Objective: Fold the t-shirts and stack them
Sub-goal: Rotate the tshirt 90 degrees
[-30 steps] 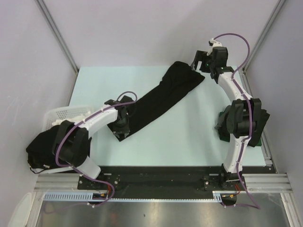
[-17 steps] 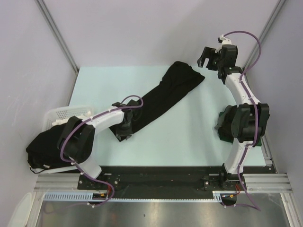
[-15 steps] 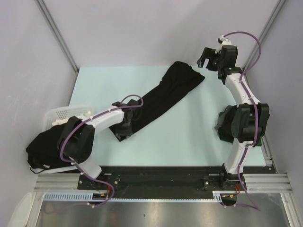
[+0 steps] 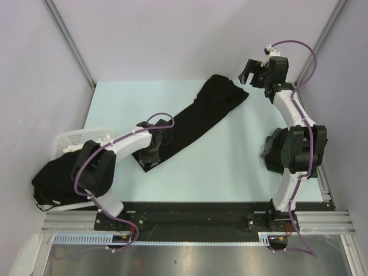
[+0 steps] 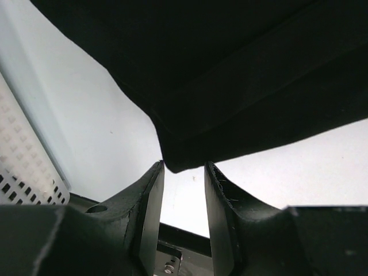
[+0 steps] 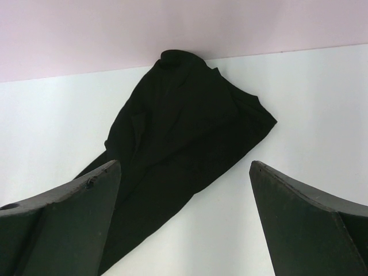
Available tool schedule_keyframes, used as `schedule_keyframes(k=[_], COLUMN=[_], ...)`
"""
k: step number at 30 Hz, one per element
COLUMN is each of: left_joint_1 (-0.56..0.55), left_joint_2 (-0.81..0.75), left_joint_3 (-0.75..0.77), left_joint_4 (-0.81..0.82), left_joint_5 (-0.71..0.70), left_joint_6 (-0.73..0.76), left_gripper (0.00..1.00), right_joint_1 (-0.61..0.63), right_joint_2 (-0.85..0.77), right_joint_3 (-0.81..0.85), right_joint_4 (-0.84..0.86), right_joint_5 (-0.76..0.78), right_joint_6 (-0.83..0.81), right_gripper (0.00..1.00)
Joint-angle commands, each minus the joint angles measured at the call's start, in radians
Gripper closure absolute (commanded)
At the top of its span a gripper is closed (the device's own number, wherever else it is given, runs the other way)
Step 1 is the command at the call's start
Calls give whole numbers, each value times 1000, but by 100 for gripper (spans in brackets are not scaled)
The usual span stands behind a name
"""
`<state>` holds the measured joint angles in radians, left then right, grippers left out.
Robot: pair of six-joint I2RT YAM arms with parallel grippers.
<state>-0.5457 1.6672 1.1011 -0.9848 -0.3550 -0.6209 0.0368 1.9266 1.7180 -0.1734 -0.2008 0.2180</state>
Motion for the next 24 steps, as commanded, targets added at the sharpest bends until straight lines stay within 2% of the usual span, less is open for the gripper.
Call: schedule_keyframes(k=[1,11,18,24], left_joint_1=[-5,-28,-31,-31], left_joint_2=[22,51,62,71], left_joint_3=[-29,-47,-46,-44], left_joint_4=[23,49,74,77], left_joint_5=[16,39,59,54], left_joint_6=[-39,-40,-31,-20], left_gripper=[61,61,71,72], right_joint_1=[-14,-29,-29,-29], right_joint_2=[-69,-90,-94,-95], right_joint_3=[-20,-43,-47,-49], right_joint_4=[46,58,61,61], right_joint_5=[-22,-45,-51,-48], right_joint_6=[18,40,38,32], right_gripper=[1,0,0,0])
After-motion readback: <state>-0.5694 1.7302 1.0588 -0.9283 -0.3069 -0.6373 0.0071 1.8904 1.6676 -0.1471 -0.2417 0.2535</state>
